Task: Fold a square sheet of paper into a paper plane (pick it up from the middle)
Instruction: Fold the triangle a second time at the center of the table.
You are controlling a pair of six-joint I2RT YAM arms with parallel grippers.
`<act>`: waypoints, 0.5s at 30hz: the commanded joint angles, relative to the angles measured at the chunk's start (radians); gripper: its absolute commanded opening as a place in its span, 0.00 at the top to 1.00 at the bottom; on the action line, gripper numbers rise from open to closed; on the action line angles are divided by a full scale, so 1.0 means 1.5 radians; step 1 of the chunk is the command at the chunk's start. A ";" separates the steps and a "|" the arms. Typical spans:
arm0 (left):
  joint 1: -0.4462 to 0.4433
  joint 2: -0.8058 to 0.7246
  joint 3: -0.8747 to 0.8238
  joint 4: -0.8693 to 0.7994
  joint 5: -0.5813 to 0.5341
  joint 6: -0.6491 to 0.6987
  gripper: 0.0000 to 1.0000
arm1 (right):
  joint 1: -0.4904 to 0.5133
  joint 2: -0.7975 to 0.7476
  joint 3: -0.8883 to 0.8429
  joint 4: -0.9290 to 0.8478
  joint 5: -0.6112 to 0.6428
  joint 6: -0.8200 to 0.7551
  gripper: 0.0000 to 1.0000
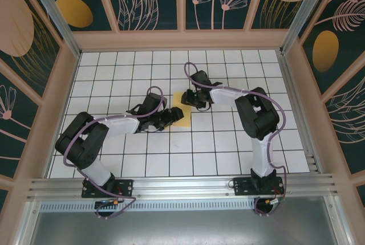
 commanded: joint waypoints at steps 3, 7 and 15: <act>0.004 0.017 0.015 0.031 0.019 -0.005 0.20 | -0.008 0.019 -0.021 -0.007 -0.009 0.012 0.57; 0.004 0.013 0.017 0.009 0.003 0.006 0.20 | -0.010 0.017 -0.024 -0.005 -0.011 0.013 0.57; 0.003 -0.008 0.017 -0.085 -0.061 0.031 0.20 | -0.012 0.016 -0.031 0.000 -0.012 0.014 0.57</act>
